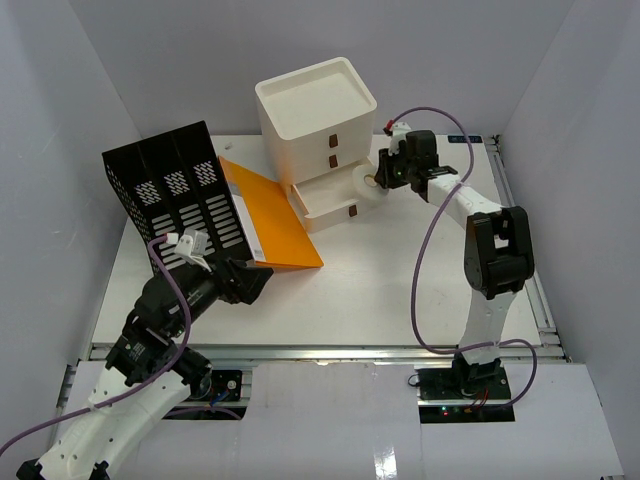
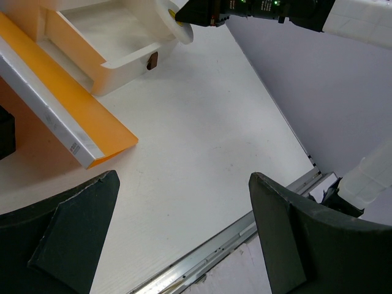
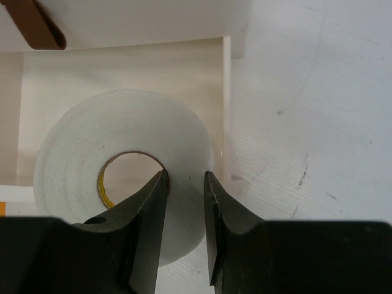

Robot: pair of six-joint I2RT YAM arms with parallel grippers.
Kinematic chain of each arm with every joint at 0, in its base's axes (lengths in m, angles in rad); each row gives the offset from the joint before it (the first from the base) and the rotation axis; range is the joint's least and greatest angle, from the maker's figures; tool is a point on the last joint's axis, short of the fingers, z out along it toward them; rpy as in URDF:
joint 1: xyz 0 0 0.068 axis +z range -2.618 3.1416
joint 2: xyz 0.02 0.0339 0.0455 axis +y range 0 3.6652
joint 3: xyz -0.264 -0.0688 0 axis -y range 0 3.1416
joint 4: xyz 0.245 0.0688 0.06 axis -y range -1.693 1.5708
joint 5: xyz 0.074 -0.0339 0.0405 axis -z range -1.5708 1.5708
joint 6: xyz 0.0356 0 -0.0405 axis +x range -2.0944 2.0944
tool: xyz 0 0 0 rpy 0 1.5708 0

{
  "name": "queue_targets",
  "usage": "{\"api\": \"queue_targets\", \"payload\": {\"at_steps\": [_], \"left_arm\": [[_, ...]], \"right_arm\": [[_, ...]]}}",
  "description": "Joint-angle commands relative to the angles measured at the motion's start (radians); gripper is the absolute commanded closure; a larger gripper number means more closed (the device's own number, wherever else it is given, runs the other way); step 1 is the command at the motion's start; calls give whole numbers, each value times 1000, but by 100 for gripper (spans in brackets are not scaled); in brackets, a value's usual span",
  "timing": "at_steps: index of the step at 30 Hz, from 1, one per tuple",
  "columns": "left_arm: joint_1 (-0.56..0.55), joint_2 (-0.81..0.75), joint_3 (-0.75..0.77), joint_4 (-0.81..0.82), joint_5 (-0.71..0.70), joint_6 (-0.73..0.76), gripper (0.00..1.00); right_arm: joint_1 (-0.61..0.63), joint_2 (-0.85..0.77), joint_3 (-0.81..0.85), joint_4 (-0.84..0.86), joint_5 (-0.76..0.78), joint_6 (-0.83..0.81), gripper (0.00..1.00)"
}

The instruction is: Organize the desk

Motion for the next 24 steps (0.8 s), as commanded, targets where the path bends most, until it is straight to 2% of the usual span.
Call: {"api": "queue_targets", "payload": {"at_steps": [1, 4, 9, 14, 17, 20, 22, 24], "left_arm": [[7, -4, -8, -12, -11, -5, 2], [5, -6, -11, -13, -14, -5, 2], [5, -4, -8, -16, -14, -7, 2], [7, -10, -6, -23, -18, -2, 2], [7, -13, -9, -23, -19, -1, 2], [7, -10, -8, -21, -16, 1, 2], [7, -13, -9, -24, -17, 5, 2], [7, -22, -10, -28, -19, 7, 2]], "right_arm": [[59, 42, 123, -1, 77, -96, 67], [86, 113, 214, -27, 103, -110, 53], [103, 180, 356, -80, 115, -131, 12], [100, 103, 280, -47, 88, -150, 10], [82, 1, 156, -33, -105, -247, 10], [53, -80, 48, -77, -518, -445, 10], [51, -117, -10, -157, -659, -647, 10], [51, -138, -54, -291, -747, -920, 6]]}}
